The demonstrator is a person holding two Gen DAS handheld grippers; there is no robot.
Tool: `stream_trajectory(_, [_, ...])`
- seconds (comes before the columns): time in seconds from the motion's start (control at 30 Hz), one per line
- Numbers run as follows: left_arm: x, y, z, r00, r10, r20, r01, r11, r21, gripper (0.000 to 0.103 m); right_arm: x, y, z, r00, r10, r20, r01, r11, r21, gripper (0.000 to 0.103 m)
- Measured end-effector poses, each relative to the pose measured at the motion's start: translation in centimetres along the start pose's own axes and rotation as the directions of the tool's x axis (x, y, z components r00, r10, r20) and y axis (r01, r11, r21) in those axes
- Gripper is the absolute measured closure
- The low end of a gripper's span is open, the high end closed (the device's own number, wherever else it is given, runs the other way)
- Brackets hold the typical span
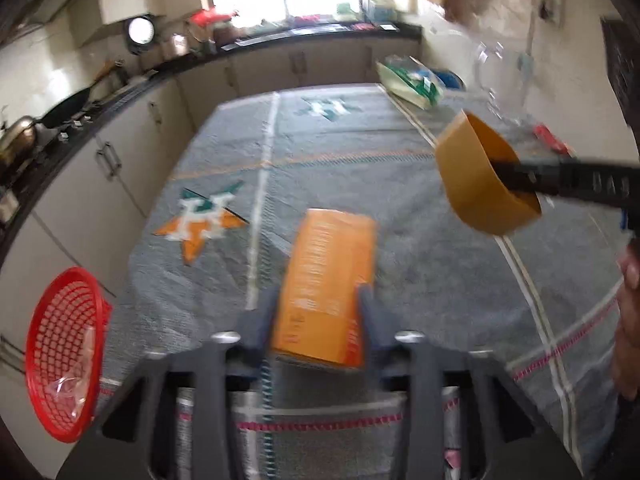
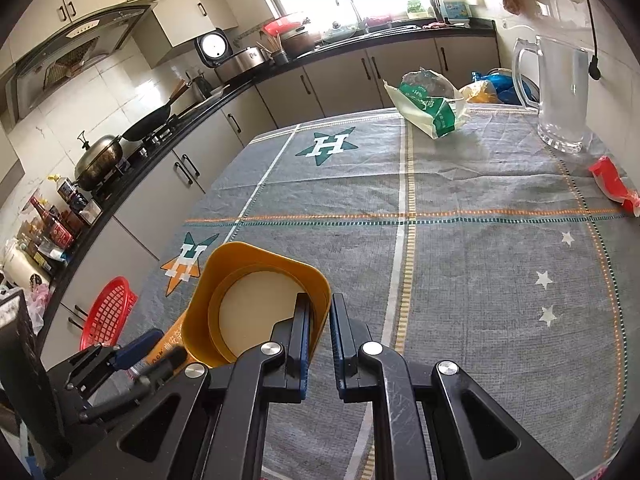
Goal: Collect trash
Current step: 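Carry the yellow container and orange box over the red basket with both grippers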
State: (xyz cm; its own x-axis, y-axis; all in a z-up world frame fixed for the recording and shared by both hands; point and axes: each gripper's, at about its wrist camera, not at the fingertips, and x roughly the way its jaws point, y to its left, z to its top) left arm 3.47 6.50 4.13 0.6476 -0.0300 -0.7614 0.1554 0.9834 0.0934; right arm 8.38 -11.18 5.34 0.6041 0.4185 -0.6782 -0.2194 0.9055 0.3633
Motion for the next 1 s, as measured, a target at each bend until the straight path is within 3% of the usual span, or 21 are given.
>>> stream_trajectory(0.03, [0.2,-0.2,-0.2,1.0,0.003,-0.005,-0.003,1.0,0.002,0.036,0.0,0.0,0.0,1.0,-0.002,0.001,0.002,1.0,0.0,0.092])
stream_trajectory(0.2, [1.4,-1.2,-0.9,0.999,0.031,-0.015,-0.03,0.999,0.023,0.037,-0.2,0.0,0.0,1.0,0.001,0.004,-0.001,1.0,0.001,0.092])
stream_trajectory(0.23, [1.7,-1.2,-1.0,0.999,0.035,-0.017,-0.035,0.999,0.02,0.043,-0.2,0.0,-0.1,1.0,0.001,0.004,-0.001,1.0,0.0,0.092])
stream_trajectory(0.27, [1.9,-1.1,-1.0,0.999,0.036,-0.02,-0.036,0.999,0.015,0.057,-0.2,0.0,-0.1,1.0,0.001,0.004,-0.001,1.0,0.0,0.092])
stream_trajectory(0.4, [1.8,-0.2,-1.1,0.999,0.037,-0.003,-0.037,0.999,-0.037,0.058,-0.3,0.1,-0.1,1.0,0.002,0.004,-0.002,1.0,-0.001,0.092])
stream_trajectory(0.7, [-3.5,2.7,-1.9,0.99,0.088,0.111,-0.075,0.99,-0.119,0.058,0.0,1.5,-0.5,1.0,0.017,-0.004,-0.017,0.999,-0.045,0.092])
stream_trajectory(1.0, [-8.8,9.8,-5.1,0.974,0.172,0.149,-0.133,0.961,-0.243,0.057,1.2,5.4,-1.6,0.992,0.094,-0.082,-0.1,0.992,-0.075,0.092])
